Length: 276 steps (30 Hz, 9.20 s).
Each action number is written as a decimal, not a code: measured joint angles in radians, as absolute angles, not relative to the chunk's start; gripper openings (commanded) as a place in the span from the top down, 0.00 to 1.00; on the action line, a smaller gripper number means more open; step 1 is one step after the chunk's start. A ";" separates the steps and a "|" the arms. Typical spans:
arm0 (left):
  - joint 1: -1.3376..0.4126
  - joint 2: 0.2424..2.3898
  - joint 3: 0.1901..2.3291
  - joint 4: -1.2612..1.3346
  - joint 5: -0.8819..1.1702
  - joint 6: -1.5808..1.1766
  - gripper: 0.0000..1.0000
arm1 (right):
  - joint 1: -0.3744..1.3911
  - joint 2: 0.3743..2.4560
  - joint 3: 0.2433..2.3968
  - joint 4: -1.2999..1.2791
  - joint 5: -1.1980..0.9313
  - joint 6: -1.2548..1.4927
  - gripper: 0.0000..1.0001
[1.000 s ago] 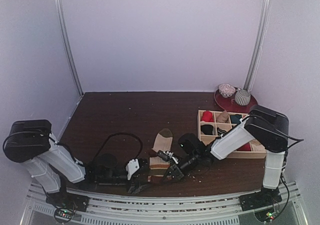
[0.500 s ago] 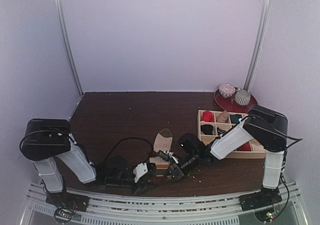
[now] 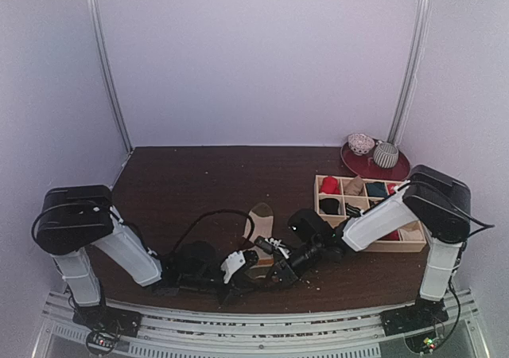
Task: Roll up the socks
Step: Roll the sock at the center of the board.
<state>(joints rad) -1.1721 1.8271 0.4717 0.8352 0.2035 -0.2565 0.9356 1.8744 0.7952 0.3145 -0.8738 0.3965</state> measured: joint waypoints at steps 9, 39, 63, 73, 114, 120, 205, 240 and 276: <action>-1.082 1.849 0.493 0.799 0.367 -0.426 1.00 | 1.132 1.456 0.685 0.241 -0.321 -0.060 0.69; -1.050 1.869 0.476 0.841 0.458 -0.466 1.00 | 1.300 1.758 0.786 0.232 0.117 -0.505 0.76; -1.234 1.258 0.252 0.622 -0.012 -0.184 0.48 | 1.011 1.912 0.935 0.141 -0.706 0.165 0.90; -1.284 1.575 0.291 0.809 0.004 0.009 0.49 | 0.970 1.998 0.997 -0.043 -1.021 0.180 0.90; -1.354 1.808 0.429 0.868 -0.064 -0.086 1.00 | 0.921 2.009 1.059 -0.244 -1.093 0.082 0.83; -1.284 1.713 0.383 0.781 0.029 -0.250 1.00 | 0.926 1.737 0.940 -0.165 -0.920 0.141 0.59; -1.114 1.549 0.400 0.509 0.305 -0.354 0.42 | 1.199 1.745 0.683 0.426 -0.234 -0.038 0.94; -1.228 1.641 0.366 0.820 0.073 0.083 0.41 | 0.969 1.928 0.841 0.293 -0.867 0.456 0.94; -1.069 1.796 0.509 0.654 0.431 -0.374 1.00 | 1.174 1.418 0.560 0.398 -0.315 0.025 0.48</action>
<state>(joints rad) -1.0687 1.7962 0.5091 0.6537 0.4313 -0.3740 1.1740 1.4178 0.5602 0.3981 -0.3149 0.0246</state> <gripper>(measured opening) 0.057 0.521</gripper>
